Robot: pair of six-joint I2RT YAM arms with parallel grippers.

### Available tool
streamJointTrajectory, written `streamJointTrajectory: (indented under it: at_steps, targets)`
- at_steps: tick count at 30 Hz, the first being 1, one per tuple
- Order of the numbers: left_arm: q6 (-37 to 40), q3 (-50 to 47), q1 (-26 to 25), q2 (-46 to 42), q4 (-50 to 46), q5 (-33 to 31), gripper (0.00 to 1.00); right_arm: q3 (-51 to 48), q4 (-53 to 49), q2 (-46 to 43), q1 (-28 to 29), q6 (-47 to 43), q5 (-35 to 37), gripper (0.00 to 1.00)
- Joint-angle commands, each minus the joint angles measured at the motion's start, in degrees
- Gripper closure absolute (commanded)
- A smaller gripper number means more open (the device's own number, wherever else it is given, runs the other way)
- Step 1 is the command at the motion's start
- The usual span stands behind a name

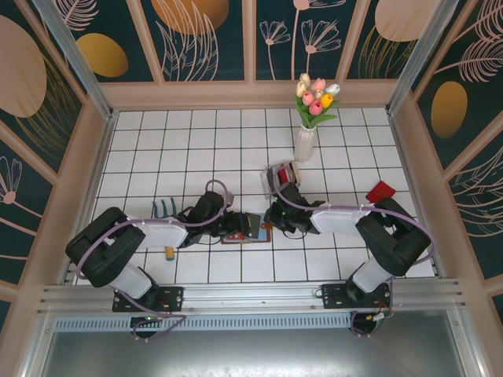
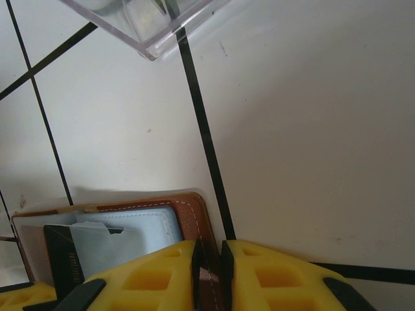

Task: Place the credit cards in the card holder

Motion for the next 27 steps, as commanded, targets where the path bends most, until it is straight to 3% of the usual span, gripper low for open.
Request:
streamJointTrajectory:
  at_steps: [1, 8, 16, 27]
  targets:
    - [2.1, 0.9, -0.1, -0.5, -3.7, -1.4, 0.70, -0.9, -1.9, 2.2, 1.3, 0.7, -0.6, 0.79]
    - [1.4, 0.8, -0.2, 0.8, -2.3, -0.2, 0.84, -0.9, -1.0, 2.9, 1.6, 1.0, -1.8, 0.79]
    - [-0.6, 1.1, -1.9, 1.1, -2.4, -1.2, 0.86, -1.4, 0.2, 2.7, 2.4, 3.2, -2.1, 0.79]
    - [-8.3, 0.0, -3.1, 1.5, 4.7, -3.9, 0.84, -6.1, 3.5, 2.5, 2.5, 8.9, -3.4, 0.81]
